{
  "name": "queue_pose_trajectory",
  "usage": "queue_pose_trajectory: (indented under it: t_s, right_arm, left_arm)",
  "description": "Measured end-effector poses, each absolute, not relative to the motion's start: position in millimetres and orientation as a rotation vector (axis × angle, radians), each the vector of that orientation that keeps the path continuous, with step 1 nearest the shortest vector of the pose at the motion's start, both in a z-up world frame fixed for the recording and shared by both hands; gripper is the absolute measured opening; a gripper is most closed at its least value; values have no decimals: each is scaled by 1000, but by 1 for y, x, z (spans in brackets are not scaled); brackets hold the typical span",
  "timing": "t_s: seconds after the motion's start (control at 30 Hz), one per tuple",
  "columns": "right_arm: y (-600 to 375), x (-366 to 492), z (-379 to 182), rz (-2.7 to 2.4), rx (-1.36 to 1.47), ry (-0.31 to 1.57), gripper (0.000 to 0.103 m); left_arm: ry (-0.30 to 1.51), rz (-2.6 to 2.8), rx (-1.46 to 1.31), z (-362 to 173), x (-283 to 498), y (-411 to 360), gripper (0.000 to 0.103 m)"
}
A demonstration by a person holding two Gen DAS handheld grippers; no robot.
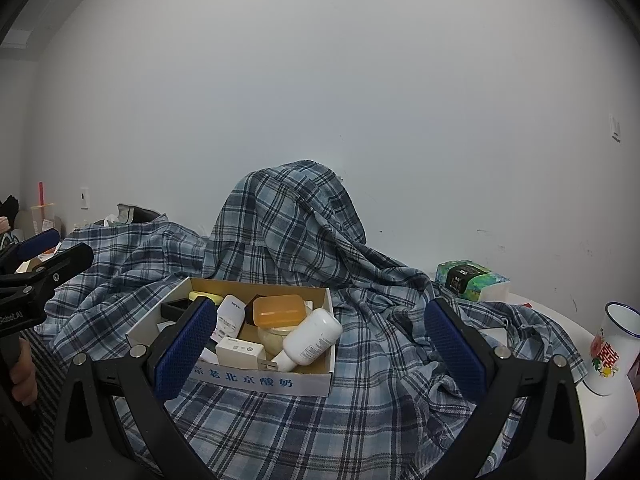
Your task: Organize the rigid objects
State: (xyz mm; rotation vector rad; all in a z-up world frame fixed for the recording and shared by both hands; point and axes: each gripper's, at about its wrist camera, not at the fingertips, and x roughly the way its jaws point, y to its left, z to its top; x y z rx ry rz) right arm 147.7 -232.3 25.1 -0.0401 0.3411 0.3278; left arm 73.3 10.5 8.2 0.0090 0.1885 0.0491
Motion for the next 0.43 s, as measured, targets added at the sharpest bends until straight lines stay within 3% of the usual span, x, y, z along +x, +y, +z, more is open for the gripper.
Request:
queue_pose_trajectory:
  t_s: [0.43]
  right_arm:
    - [-231,147,26,329,-45,336,103]
  left_arm:
    - [189,48,10,8,74,11,103]
